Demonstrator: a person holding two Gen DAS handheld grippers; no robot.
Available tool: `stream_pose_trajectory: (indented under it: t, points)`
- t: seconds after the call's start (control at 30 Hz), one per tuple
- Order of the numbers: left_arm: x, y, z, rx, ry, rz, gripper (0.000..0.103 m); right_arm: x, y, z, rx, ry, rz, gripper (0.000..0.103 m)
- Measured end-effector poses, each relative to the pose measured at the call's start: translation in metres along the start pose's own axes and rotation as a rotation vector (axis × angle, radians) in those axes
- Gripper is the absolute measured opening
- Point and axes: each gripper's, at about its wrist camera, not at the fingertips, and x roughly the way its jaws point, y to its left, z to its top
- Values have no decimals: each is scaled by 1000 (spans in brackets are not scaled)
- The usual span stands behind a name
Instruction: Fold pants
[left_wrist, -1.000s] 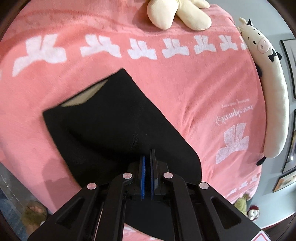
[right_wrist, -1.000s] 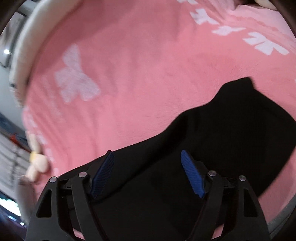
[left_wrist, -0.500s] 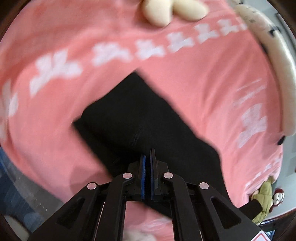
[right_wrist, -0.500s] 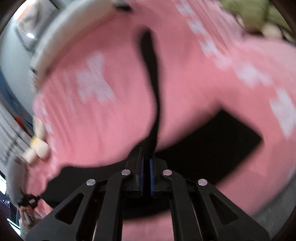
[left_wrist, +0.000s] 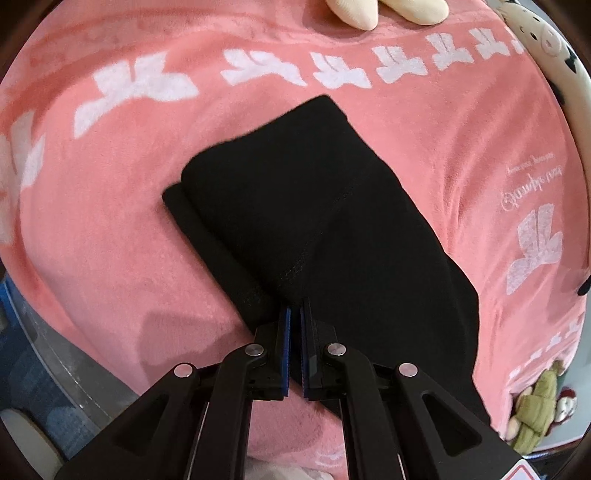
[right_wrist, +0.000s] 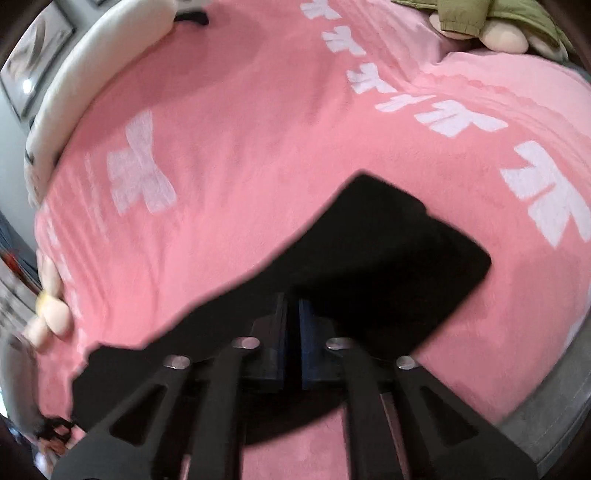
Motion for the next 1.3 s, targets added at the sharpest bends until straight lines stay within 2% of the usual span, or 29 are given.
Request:
stream_pose_trajectory:
  t: [0.03,0.07,0.1,0.13,0.2,0.23,0.3,0.33,0.43,0.47,0.5,0.53,0.57,0.6,0.67,0.7,0.73,0.77,0.8,0.83,0.87,1.0,1.07,1.1,1.13,1.17,1.2,1.23,1.3]
  points:
    - [-1,-1,0,4,-2,0,3,-7,-1,4,-4,-35,14,4]
    - [0,-1,-1,28,-3,15,4,-8,-2,4,-21,-29,-14,5]
    - [1,-1,-1,43,-2,27,6,-7,-8,2,-36,-5,-51,5]
    - [2,0,-3,62,1,35,10,-2,-17,-6,-48,33,-132,8]
    - [-6,4,-9,79,-19,31,12,-7,-29,-19,-16,37,-203,12]
    - [-14,4,-12,85,-33,43,13,-18,-33,-25,6,18,-212,13]
    - [-31,4,-20,91,-67,113,13,-45,-25,-38,21,-64,-284,17]
    - [-42,2,-24,107,-97,130,15,-51,-15,-40,4,-80,-273,18]
    - [-62,-25,-28,204,-136,88,16,-42,55,-41,-135,-44,-101,19]
    - [-63,-37,-27,231,-132,60,23,-32,87,-42,-198,-14,-32,22]
    - [-62,-46,-26,249,-126,38,29,-20,118,-45,-256,26,35,41]
    - [-56,-61,-25,272,-121,6,41,-1,160,-50,-323,79,127,58]
    - [-49,-70,-25,285,-113,-7,53,13,191,-56,-369,111,202,63]
    - [-37,-77,-24,302,-103,-3,54,30,224,-64,-421,150,274,63]
    - [-7,-81,-22,319,-66,77,52,75,294,-84,-524,267,379,63]
    - [5,-75,-22,307,-39,114,48,94,320,-93,-561,302,404,62]
    - [16,-66,-23,281,-5,132,35,109,338,-100,-581,322,411,62]
    - [21,-53,-25,252,0,110,34,126,355,-107,-593,356,424,62]
    - [17,-46,-28,249,-32,79,31,149,374,-112,-594,396,433,62]
    - [14,-42,-31,273,-39,89,24,162,383,-114,-592,409,429,62]
    - [11,-39,-33,295,-43,97,20,178,393,-116,-595,432,434,62]
    - [6,-21,-34,276,-33,50,17,237,425,-130,-601,524,425,62]
    - [5,-20,-33,284,-31,39,17,247,421,-145,-613,587,421,62]
    - [5,-20,-34,295,-33,39,17,255,424,-153,-636,628,416,58]
    - [6,-23,-34,304,-35,40,17,254,423,-161,-663,642,421,47]
    - [8,-23,-34,311,-37,40,17,252,424,-167,-702,644,426,42]
    - [8,-23,-33,314,-38,39,17,249,429,-173,-759,610,410,31]
    - [8,-22,-34,317,-39,38,17,248,432,-175,-782,592,398,24]
    - [9,-22,-34,321,-41,41,17,255,437,-176,-806,542,350,24]
